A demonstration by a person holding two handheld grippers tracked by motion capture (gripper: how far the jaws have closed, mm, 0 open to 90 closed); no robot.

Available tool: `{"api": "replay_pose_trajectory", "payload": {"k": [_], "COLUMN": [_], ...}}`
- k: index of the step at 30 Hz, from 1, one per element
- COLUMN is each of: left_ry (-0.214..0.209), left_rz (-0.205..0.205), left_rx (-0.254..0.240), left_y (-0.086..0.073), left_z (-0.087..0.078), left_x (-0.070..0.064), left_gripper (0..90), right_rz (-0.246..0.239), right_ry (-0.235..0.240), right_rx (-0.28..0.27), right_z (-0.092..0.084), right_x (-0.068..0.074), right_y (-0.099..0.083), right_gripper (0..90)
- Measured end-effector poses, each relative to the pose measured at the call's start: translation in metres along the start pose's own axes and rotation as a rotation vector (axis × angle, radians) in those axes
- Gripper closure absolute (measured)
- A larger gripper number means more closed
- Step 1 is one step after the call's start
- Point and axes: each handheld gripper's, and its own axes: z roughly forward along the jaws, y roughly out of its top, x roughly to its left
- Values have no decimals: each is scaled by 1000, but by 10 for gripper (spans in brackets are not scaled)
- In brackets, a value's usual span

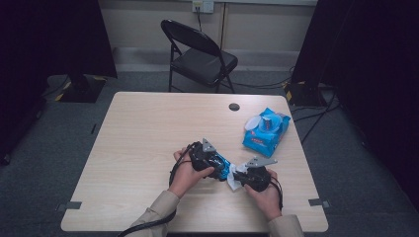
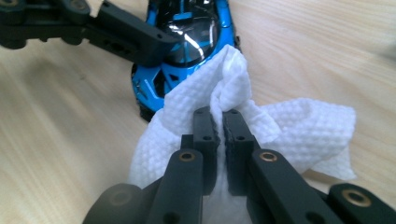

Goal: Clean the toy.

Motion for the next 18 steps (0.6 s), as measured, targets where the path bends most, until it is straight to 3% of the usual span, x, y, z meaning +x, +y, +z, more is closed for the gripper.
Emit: {"api": "replay_pose_trajectory", "payload": {"k": [18], "left_ry": [2], "left_rz": [0], "left_rx": [-3], "left_y": [0], "left_z": [0], "left_x": [0], "left_gripper": [0], "right_rz": [-35], "right_ry": [16], "right_rx": [14], "right_z": [-3], "right_x": [13], "right_y": [-3], "right_gripper": [862]}}
